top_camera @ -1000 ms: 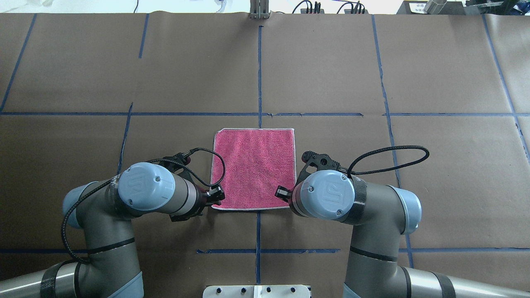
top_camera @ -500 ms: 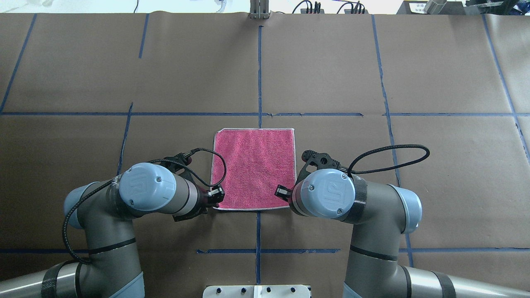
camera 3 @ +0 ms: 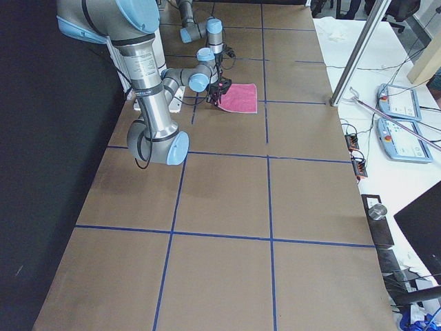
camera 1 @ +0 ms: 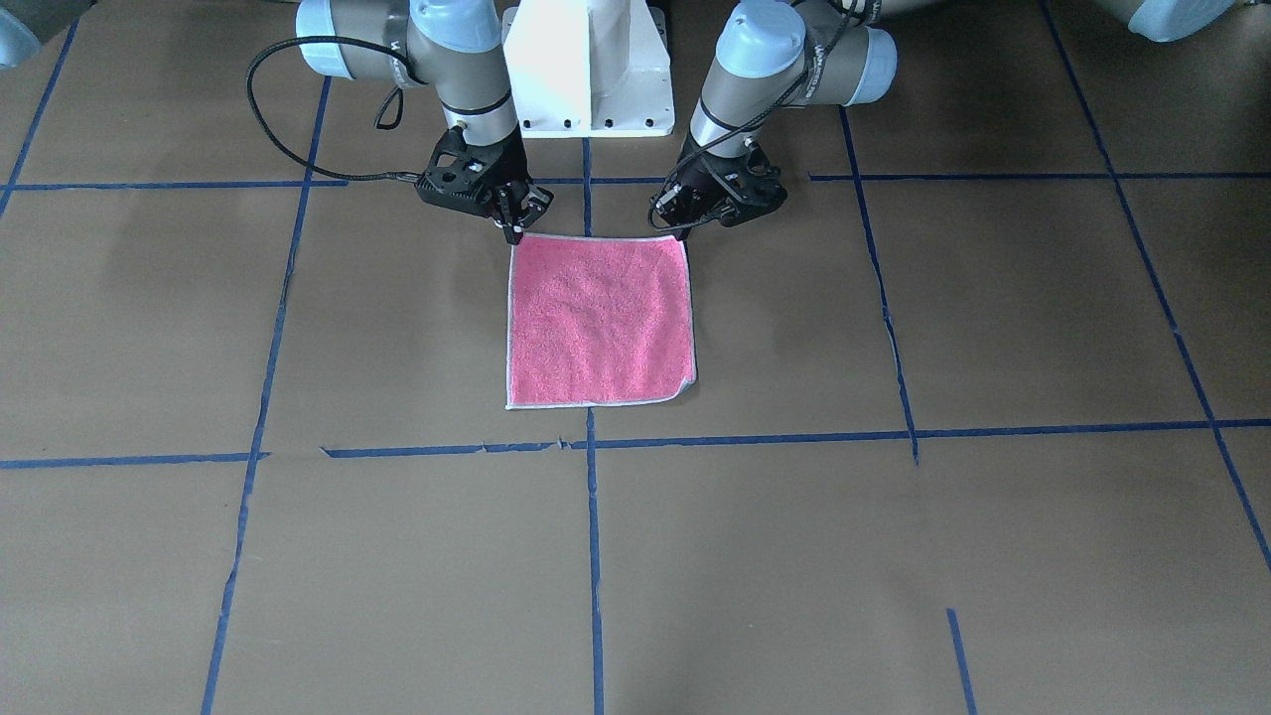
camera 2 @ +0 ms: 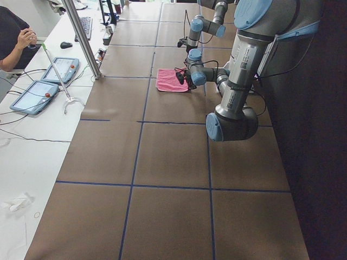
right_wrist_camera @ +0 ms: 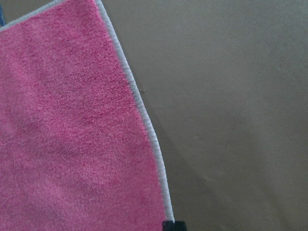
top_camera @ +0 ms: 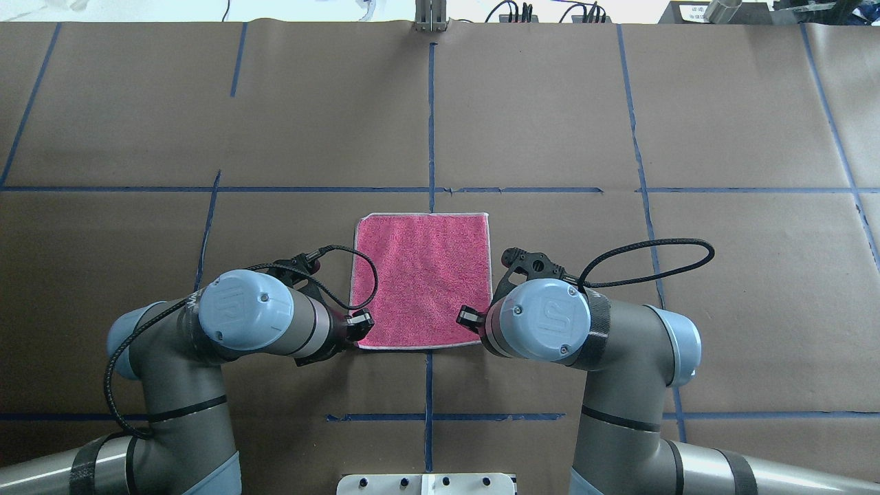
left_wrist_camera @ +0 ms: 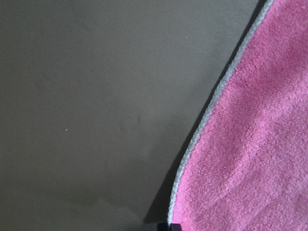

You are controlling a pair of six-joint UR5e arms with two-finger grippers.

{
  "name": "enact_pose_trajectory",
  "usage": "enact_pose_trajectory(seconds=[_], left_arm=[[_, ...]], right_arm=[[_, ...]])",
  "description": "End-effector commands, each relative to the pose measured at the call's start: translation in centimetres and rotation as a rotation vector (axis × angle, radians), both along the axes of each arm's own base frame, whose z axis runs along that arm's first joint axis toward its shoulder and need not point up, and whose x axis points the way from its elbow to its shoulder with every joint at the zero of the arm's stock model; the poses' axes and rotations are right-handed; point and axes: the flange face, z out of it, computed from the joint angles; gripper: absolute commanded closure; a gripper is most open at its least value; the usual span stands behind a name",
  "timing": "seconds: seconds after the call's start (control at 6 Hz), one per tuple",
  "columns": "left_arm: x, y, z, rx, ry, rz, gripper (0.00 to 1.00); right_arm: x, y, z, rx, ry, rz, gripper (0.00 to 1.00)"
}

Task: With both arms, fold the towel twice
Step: 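Lower the left gripper to the towel's opposite edge, both grippers at the near corners, then grasp the near towel corners with both grippers and fold them over toward the far edge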

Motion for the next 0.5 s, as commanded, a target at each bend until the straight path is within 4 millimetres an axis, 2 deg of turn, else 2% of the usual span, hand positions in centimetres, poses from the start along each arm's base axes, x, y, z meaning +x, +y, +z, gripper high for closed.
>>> enact_pose_trajectory(seconds=[0.0, 0.33], left_arm=[[-0.5, 0.2, -0.8, 0.006, 0.018, 0.0, 1.0], [-1.8, 0.4, -2.7, 0.008, 0.058, -0.033, 1.0]], right_arm=[[0.4, -0.2, 0.0, 0.0, -0.003, 0.003, 1.0], [4.6, 1.6, 0.6, 0.004, -0.03, 0.001, 1.0]])
